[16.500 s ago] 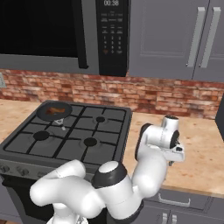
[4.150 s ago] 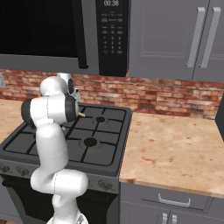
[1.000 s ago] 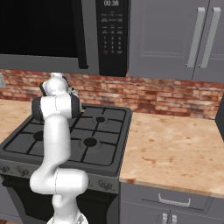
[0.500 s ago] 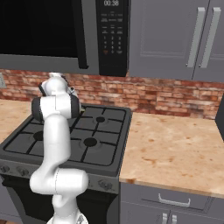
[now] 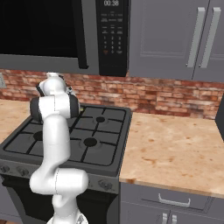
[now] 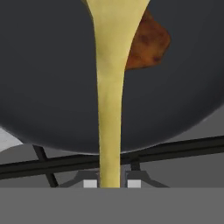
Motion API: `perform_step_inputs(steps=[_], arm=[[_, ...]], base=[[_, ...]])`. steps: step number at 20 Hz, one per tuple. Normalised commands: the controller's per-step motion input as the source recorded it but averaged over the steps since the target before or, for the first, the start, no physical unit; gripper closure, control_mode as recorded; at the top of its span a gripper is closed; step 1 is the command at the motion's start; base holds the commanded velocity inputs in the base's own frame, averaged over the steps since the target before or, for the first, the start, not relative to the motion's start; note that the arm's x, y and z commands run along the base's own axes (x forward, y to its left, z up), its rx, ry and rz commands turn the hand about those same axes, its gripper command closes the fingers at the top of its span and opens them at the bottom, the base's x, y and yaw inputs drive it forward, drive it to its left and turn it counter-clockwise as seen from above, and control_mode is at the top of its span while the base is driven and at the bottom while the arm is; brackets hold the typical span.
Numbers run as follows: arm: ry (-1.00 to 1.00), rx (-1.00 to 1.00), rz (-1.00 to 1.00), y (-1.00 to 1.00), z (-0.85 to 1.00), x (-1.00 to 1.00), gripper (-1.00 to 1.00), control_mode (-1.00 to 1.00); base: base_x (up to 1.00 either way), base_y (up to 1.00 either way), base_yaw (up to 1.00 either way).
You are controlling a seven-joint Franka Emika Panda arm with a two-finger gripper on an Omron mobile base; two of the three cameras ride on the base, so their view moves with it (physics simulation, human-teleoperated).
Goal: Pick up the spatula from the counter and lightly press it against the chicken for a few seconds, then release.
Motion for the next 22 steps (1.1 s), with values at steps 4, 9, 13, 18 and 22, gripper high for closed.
perform_step_inputs(steps=[4, 9, 13, 18, 22], arm=[[0.0, 0.0, 0.03, 0.0, 0.0, -0.14, 1.0, -1.0], [0.0, 0.0, 0.03, 0.0, 0.0, -0.09, 1.0, -1.0], [0.0, 0.0, 0.03, 0.0, 0.0, -0.1, 1.0, -1.0], [0.0, 0.0, 0.03, 0.0, 0.0, -0.08, 1.0, -1.0], [0.0, 0.0, 0.03, 0.0, 0.0, -0.05, 1.0, -1.0]], base=[[0.0, 0.0, 0.0], [0.0, 0.0, 0.0], [0.0, 0.0, 0.0], [0.0, 0.0, 0.0], [0.0, 0.0, 0.0]])
